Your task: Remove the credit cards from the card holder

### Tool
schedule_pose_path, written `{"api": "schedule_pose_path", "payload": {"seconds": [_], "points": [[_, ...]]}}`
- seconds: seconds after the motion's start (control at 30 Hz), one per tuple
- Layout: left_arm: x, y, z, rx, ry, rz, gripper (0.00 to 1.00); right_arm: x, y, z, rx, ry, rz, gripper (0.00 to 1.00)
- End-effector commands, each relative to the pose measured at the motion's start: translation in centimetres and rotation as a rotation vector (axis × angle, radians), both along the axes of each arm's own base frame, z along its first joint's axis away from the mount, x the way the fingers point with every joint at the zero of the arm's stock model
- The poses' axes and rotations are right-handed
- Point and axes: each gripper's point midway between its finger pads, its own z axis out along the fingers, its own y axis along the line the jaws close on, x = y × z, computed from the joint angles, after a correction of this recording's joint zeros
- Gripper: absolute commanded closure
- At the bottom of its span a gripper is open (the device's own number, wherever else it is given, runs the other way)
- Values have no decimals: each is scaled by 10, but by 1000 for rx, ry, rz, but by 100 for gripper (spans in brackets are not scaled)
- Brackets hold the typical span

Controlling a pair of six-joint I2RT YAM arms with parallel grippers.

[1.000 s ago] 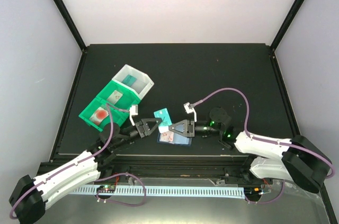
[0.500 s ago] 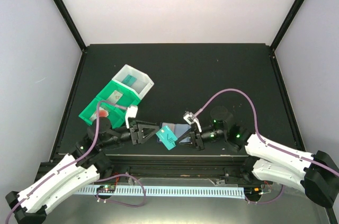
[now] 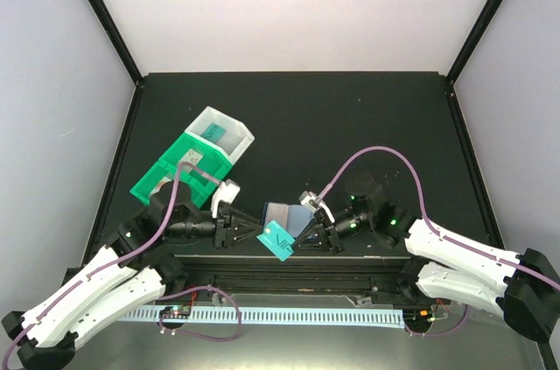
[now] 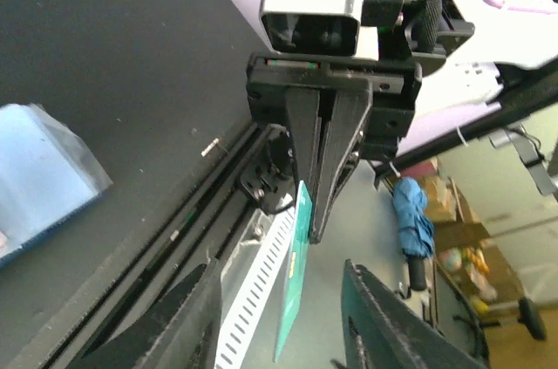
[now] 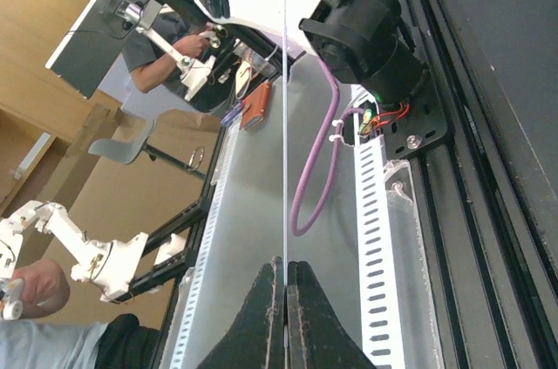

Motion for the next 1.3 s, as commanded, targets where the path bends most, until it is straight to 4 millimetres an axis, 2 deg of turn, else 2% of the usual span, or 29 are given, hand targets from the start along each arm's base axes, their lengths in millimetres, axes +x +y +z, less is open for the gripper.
{"api": "schedule_pose_path", "payload": {"seconds": [0.0, 0.07, 0.13, 0.27, 0.37, 0.43, 0.47, 0.67, 0.8, 0.93, 1.07, 1.17, 1.27], "points": [[-18, -8, 12, -53, 11, -138, 65, -10, 1, 11, 39, -10, 60, 99], [-20, -11, 15, -76, 10, -170, 70, -11, 1, 12, 41, -14, 61, 99], [-23, -13, 17, -88, 6, -196, 71, -11, 1, 12, 41, -16, 59, 99], [-25, -15, 12, -96, 11, -224, 74, -9, 1, 9, 26, -9, 49, 99], [-25, -18, 3, -94, 31, -242, 84, -9, 1, 9, 24, -9, 47, 99], [-23, -20, -2, -84, 40, -245, 96, -8, 1, 9, 22, -13, 39, 99], [-23, -21, -2, -82, 35, -247, 98, -7, 2, 8, 14, -14, 27, 99], [-10, -19, -6, -51, -1, -170, 98, 0, 2, -4, -31, -16, -21, 95], [1, -15, -7, -36, -8, -90, 98, 10, 3, -5, -44, -31, -96, 78], [17, -7, -6, -17, -23, 33, 98, 25, 2, 4, -32, -51, -202, 45], [39, 6, -1, -3, -52, 191, 99, 38, -2, 12, -18, -67, -315, 23], [56, 18, 2, -10, -71, 324, 98, 43, -7, 15, -3, -75, -367, 1], [72, 29, 3, -20, -85, 440, 98, 49, -11, 15, -3, -81, -421, 0]]}}
